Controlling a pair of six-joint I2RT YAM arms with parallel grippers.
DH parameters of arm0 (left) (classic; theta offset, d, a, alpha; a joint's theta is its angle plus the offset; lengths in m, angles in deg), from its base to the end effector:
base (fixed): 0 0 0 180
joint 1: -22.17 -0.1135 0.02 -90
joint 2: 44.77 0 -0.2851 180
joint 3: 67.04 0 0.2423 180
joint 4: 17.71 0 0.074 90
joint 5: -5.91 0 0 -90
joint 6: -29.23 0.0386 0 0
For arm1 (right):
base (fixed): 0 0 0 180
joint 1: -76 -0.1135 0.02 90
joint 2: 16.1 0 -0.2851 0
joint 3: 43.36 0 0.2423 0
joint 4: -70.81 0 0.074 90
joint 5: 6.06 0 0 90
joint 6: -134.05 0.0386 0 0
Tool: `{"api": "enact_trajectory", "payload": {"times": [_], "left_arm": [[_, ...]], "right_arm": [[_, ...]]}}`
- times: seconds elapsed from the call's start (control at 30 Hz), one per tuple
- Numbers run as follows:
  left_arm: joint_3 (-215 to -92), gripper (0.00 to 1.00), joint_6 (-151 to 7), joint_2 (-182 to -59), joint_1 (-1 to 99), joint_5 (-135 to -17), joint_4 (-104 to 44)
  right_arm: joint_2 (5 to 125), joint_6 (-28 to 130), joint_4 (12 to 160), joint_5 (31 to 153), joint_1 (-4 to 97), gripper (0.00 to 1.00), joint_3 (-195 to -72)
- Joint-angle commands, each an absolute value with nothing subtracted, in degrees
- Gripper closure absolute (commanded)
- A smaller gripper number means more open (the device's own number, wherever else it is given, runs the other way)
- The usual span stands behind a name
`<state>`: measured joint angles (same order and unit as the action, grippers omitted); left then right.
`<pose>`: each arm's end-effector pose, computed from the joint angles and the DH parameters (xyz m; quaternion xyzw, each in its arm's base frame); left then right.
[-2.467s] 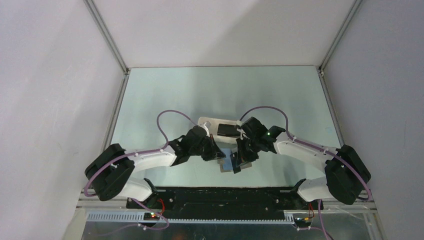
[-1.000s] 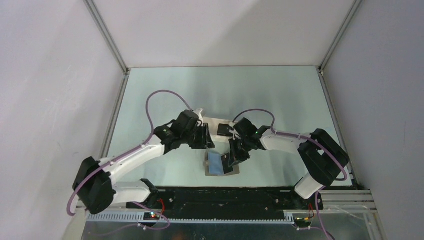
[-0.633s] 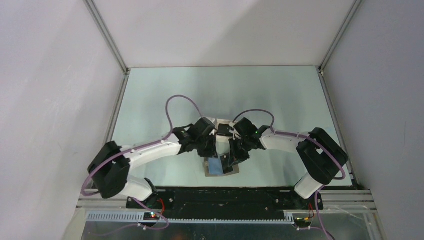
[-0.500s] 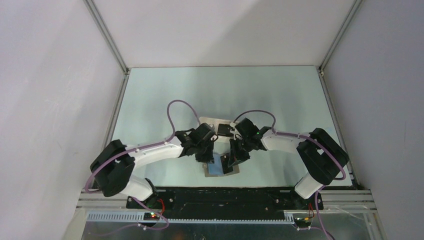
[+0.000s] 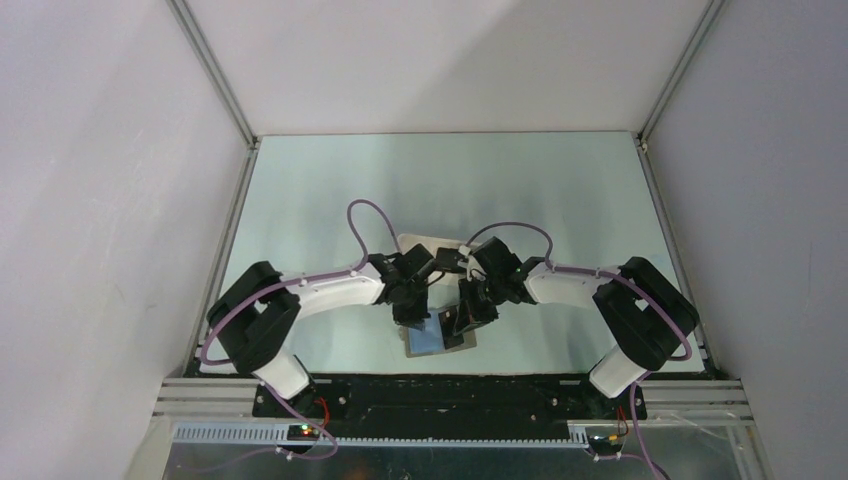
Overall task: Put the credit cards into the card holder
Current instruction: Insert the credit card into the card holder.
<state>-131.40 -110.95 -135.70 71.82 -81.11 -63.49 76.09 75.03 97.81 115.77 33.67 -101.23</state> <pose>0.1768 -0.2112 0.1829 -0.0006 0.9878 -0.1339 0.0791 0.1950 0.2051 0.1681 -0.1597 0.9204 0.3553 0.0325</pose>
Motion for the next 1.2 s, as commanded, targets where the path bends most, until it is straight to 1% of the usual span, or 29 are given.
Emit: {"api": "enact_trajectory", "payload": {"times": [0.0,0.33,0.4,0.57,0.77,1.17], "left_arm": [[-133.0,1.00,-112.0,-138.6,71.8,-83.9,-66.2],[-132.9,1.00,-111.8,-136.9,71.9,-83.9,-68.0],[-132.6,1.00,-111.7,-136.1,71.8,-85.6,-68.9],[-131.1,1.00,-110.6,-134.4,71.8,-85.7,-71.3],[-130.7,1.00,-109.8,-134.5,71.8,-85.2,-72.0],[-131.7,1.00,-109.1,-137.0,71.8,-85.1,-72.4]], "right_arm": [[77.1,72.5,97.3,116.3,33.0,1.00,-99.8],[74.8,72.0,98.8,116.3,33.0,1.00,-98.4],[74.5,71.6,99.3,116.2,33.0,1.00,-98.2],[71.7,71.2,98.3,116.5,33.0,1.00,-97.2],[74.6,71.5,96.3,118.8,33.3,1.00,-97.2],[74.9,71.1,92.9,121.2,35.2,1.00,-97.3]]}}
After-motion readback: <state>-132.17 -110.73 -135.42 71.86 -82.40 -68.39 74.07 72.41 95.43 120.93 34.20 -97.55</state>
